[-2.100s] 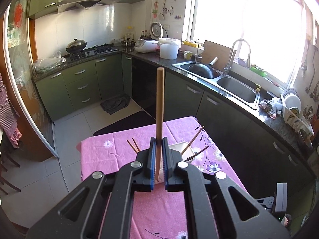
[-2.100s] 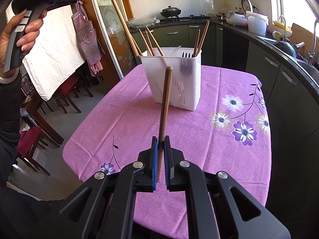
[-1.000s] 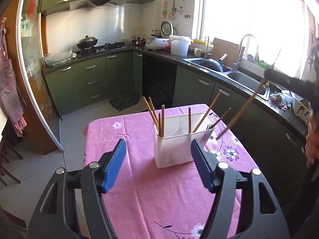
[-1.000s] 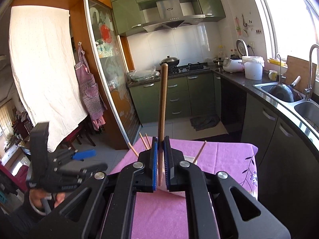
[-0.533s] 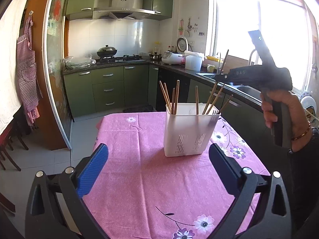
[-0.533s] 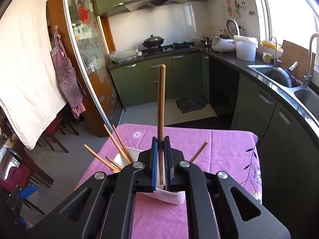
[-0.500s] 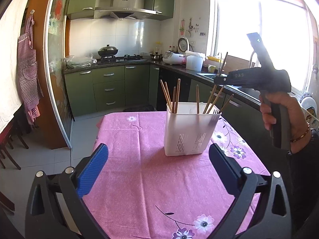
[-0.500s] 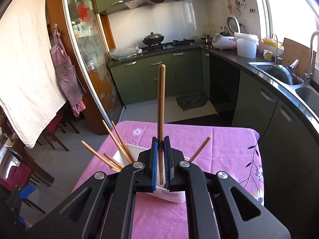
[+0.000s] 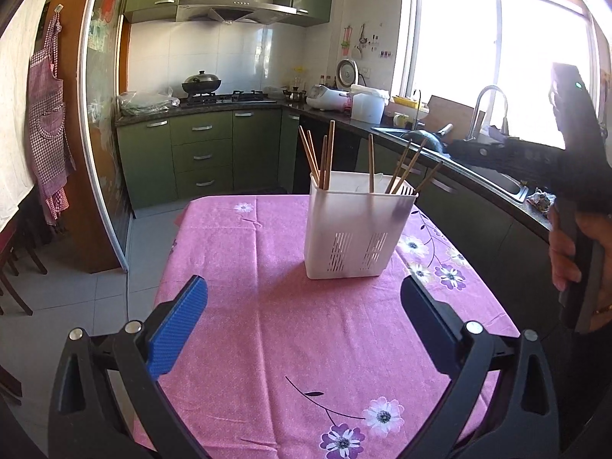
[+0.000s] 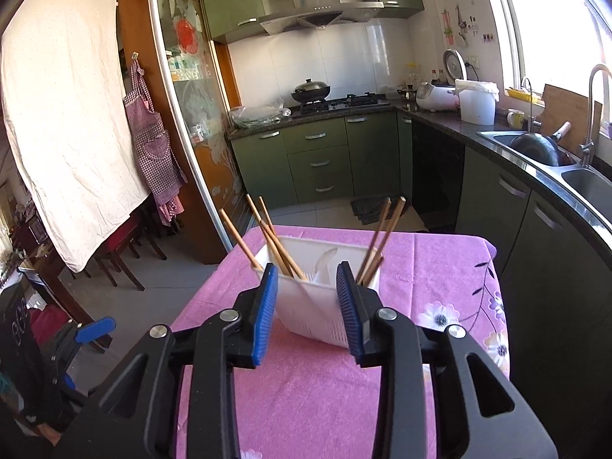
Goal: Organize utensils
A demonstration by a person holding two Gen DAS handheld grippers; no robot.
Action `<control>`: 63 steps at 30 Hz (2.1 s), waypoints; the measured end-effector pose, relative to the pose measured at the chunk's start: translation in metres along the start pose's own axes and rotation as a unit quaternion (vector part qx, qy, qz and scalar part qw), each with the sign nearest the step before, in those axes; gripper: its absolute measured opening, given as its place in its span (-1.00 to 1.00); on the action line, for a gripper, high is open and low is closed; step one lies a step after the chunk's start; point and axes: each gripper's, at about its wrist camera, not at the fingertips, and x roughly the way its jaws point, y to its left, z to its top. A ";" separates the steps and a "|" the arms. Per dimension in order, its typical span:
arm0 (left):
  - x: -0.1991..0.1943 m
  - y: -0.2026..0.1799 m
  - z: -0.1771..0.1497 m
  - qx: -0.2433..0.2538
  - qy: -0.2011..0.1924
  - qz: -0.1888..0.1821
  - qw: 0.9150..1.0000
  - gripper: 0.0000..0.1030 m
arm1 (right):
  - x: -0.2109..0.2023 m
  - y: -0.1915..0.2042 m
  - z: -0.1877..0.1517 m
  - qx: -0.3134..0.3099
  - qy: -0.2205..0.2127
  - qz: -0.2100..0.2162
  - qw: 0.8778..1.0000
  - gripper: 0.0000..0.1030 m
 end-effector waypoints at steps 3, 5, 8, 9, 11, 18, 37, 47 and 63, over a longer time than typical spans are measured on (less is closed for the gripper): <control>-0.004 0.000 -0.008 -0.001 0.005 -0.006 1.000 0.87 | -0.026 -0.002 -0.042 0.009 -0.003 -0.015 1.000 -0.03; -0.008 -0.001 -0.014 0.000 0.004 -0.001 1.000 0.87 | -0.040 -0.002 -0.069 0.015 -0.007 -0.025 1.000 0.29; -0.017 -0.002 -0.024 0.000 0.002 0.004 1.000 0.87 | -0.060 -0.001 -0.099 0.020 -0.019 -0.043 0.999 0.60; -0.020 -0.002 -0.027 -0.001 0.002 0.005 1.000 0.87 | -0.066 0.001 -0.107 0.018 -0.025 -0.050 0.998 0.69; -0.026 -0.001 -0.034 0.002 0.005 0.009 1.000 0.87 | -0.079 0.008 -0.120 0.009 -0.037 -0.062 0.997 0.88; -0.049 0.012 -0.053 -0.013 0.003 0.023 1.000 0.87 | -0.115 0.033 -0.143 -0.018 -0.072 -0.099 0.992 0.91; -0.097 0.012 -0.058 -0.015 -0.033 0.038 0.999 0.87 | -0.150 0.057 -0.151 -0.035 -0.091 -0.108 0.989 0.91; -0.100 -0.001 -0.055 0.010 -0.043 0.054 0.998 0.87 | -0.151 0.054 -0.149 -0.030 -0.091 -0.102 0.990 0.91; -0.098 -0.003 -0.054 0.007 -0.030 0.038 0.999 0.87 | -0.147 0.053 -0.148 -0.027 -0.086 -0.096 0.991 0.91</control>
